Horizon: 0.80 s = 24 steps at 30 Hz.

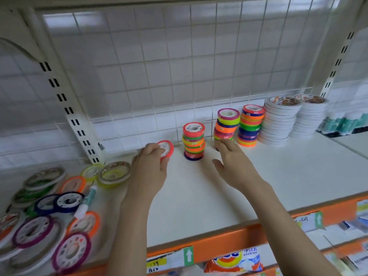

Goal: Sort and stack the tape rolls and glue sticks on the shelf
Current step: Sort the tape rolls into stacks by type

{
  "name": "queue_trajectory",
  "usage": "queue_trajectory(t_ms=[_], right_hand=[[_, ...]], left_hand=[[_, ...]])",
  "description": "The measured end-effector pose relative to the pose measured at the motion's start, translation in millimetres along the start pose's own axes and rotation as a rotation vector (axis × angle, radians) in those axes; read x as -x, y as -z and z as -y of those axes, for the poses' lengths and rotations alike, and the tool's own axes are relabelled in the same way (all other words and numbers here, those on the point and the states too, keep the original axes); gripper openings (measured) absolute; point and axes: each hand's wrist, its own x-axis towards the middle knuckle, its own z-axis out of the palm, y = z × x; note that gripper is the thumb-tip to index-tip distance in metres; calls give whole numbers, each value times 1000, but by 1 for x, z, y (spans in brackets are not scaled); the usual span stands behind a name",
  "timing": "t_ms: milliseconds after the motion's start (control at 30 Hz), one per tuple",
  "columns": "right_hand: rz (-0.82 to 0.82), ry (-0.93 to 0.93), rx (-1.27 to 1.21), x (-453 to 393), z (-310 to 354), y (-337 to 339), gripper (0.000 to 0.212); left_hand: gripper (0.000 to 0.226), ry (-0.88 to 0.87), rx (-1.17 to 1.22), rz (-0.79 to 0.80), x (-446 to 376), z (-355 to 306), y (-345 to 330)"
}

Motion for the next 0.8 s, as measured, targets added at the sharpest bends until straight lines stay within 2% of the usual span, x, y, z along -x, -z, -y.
queue_trajectory(t_ms=[133,300,567,800], right_hand=[[118,-64,49,25,-23,-13,49],[86,-169,-32,27,-36,-24,40],[70,-152,-19,24,-41,-28,42],[65,-137,-33,26,-42,-28,42]], left_hand=[[30,-74,-33,0,-36,-24,1],[31,-136,-97,39,-73,-49,2],[30,-144,-240,239,-98,-72,-9],[32,-129,-261,284,-100,-79,-12]])
